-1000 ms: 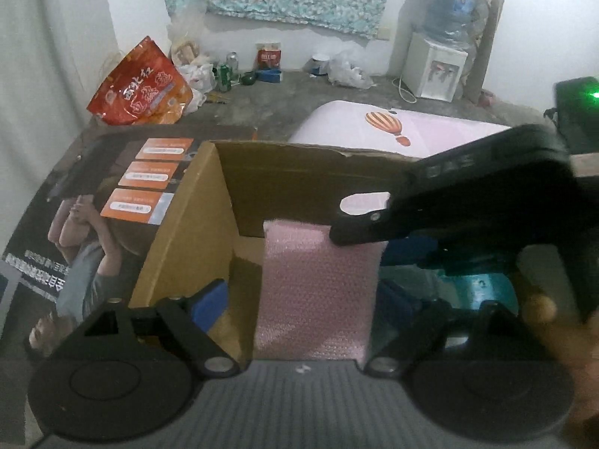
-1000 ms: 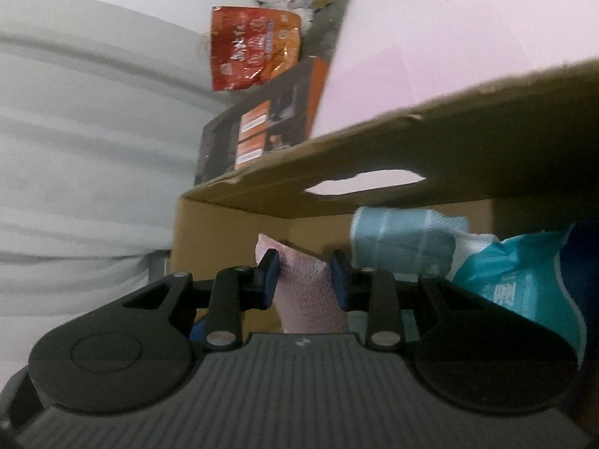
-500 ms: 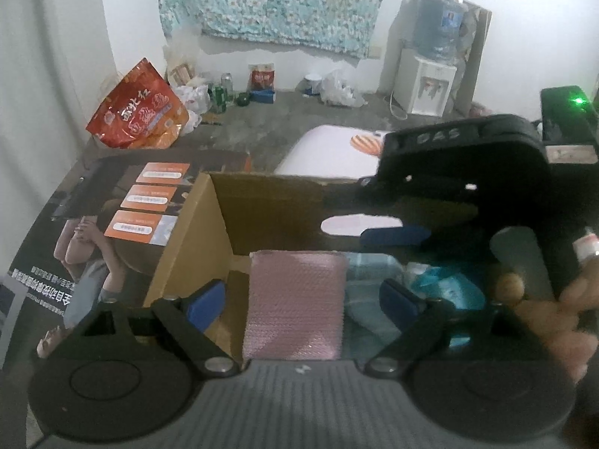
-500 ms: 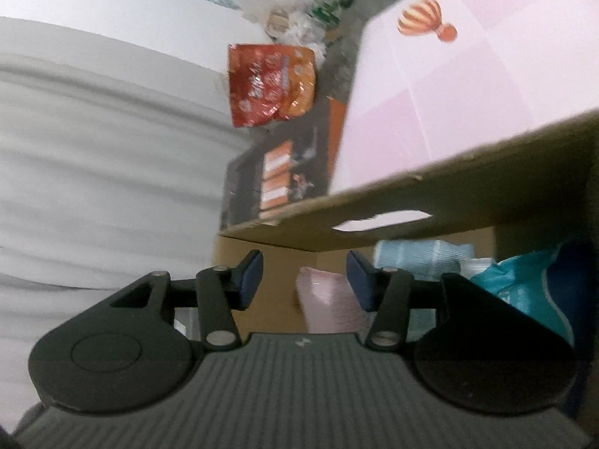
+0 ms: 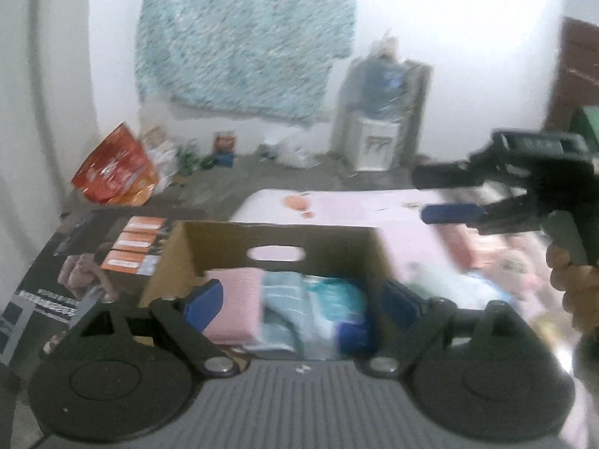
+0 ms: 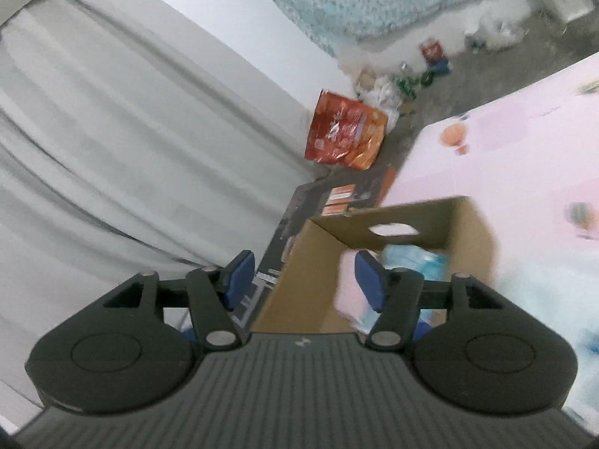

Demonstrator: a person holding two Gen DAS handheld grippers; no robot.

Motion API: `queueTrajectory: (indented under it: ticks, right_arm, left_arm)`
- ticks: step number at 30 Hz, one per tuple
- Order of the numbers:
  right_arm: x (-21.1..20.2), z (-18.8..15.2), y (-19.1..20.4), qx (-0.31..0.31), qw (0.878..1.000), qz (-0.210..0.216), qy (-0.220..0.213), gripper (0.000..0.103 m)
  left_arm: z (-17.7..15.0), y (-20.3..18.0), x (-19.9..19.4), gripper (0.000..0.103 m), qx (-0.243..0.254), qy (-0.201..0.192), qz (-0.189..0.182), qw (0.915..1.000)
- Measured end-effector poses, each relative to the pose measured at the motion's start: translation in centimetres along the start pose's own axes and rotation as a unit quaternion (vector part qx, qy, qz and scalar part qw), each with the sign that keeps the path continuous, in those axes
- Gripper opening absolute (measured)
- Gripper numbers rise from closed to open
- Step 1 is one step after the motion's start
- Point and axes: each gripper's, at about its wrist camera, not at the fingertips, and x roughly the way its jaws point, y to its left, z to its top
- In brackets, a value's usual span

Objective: Organize soft objects
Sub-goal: 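Withdraw both grippers from the box toward the items on the bed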

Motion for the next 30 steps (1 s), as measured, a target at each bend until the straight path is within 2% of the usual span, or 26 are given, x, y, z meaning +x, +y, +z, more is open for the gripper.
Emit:
queueTrajectory:
  ticks: [4,7,11,14,16,19,23,26,30]
  right_arm:
    - [-9.8,-3.9,-2.2,-0.020,0.999,-0.025,-0.031,0.064]
    - [-16.6,-7.1,-4.2,-0.029,0.995,-0.055,-0.074,0.067]
    - [-24.3,-11.8,-6.8,-0.033,0.983,-0.114,-0.143,0.070]
    - [-28.3,-15.4,-8.9,-0.015,0.973,-0.140,-0.183,0.071]
    - [-30.1,-17.7,-10.3,0.004,0.966,-0.155,-0.206,0.071]
    - [-32.4,-20.6,-12.9,0.048,0.959,-0.152,-0.236,0.071]
    - [-32.6,-23.8,-15.5,0.087,0.950,-0.155,-0.258,0.072]
    - [-32.2,-25.0,-16.4,0.099,0.946,-0.165,-0.261,0.072]
    - [-31.2,-25.0,-17.5,0.108,0.948,-0.169,-0.249,0.072]
  left_arm:
    - [-2.9,-3.5,-3.2,0.096,0.014,-0.017,-0.045,0.9988]
    - [-5.2,-6.0,-4.7,0.096,0.026,-0.027,-0.070,0.9968]
    - [-7.4,-9.5,-5.9,0.096,0.044,-0.036,-0.087,0.9946]
    - [-8.7,-12.2,-6.5,0.096,0.062,-0.038,-0.114,0.9908]
    - [-9.6,-13.9,-6.7,0.096,0.071,-0.042,-0.129,0.9882]
    - [-10.8,-16.6,-6.4,0.096,0.084,-0.033,-0.156,0.9837]
    - [-12.3,-20.1,-5.4,0.096,0.101,-0.017,-0.184,0.9776]
    - [-13.6,-22.5,-4.4,0.096,0.128,-0.017,-0.185,0.9742]
    - [-14.9,-25.0,-2.5,0.096,0.158,-0.024,-0.173,0.9718]
